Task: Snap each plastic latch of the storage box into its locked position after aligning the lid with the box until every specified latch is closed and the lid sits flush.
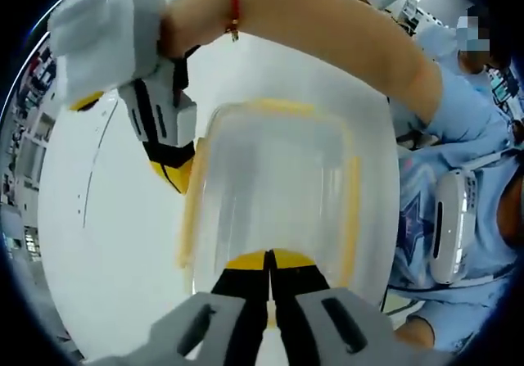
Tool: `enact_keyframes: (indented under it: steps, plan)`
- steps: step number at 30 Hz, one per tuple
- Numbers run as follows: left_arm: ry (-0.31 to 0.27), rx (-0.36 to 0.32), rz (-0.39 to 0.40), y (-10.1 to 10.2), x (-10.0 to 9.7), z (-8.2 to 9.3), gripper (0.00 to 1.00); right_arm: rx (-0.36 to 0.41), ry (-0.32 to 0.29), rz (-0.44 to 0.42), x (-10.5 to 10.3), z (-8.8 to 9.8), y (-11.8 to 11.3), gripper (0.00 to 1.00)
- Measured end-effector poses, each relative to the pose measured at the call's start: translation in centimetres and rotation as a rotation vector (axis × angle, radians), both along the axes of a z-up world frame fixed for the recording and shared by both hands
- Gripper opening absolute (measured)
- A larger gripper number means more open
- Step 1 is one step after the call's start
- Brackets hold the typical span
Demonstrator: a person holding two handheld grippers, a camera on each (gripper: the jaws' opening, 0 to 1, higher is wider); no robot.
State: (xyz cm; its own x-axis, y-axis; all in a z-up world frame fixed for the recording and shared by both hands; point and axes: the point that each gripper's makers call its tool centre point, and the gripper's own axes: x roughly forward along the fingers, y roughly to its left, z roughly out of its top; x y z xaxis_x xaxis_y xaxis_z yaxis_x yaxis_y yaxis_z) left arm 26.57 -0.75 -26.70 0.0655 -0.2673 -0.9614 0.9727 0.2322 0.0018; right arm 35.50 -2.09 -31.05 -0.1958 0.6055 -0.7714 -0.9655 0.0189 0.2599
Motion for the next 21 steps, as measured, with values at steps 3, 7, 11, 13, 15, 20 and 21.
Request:
enact_keyframes:
  steps: [3, 7, 11, 13, 15, 20, 21]
  plan:
    - [-0.001, 0.001, 0.000, -0.1, 0.0, 0.0, 0.00, -0.042, 0.008, 0.021, -0.2, -1.0, -0.2, 0.00]
    - [0.006, -0.025, 0.006, -0.2, 0.0, 0.1, 0.00, -0.001, 0.000, 0.054, -0.6, -0.4, 0.0, 0.00]
    - [0.009, -0.032, 0.005, -0.3, -0.1, 0.1, 0.00, -0.010, 0.010, 0.040, -0.5, -0.6, -0.2, 0.00]
    - [0.006, -0.032, -0.003, -0.4, -0.1, 0.1, 0.00, -0.034, -0.065, 0.073, 0.0, -1.1, -0.4, 0.00]
    - [0.011, -0.049, -0.010, -0.3, -0.1, 0.2, 0.00, -0.068, -0.147, 0.080, 0.6, -1.6, -0.6, 0.00]
    - [0.004, -0.070, -0.032, -0.6, -0.4, 0.2, 0.00, -0.007, -0.201, -0.006, 1.3, -0.7, -0.4, 0.00]
    - [0.004, -0.068, -0.029, -0.6, -0.3, 0.3, 0.00, -0.002, -0.226, -0.027, 1.7, -0.4, -0.5, 0.00]
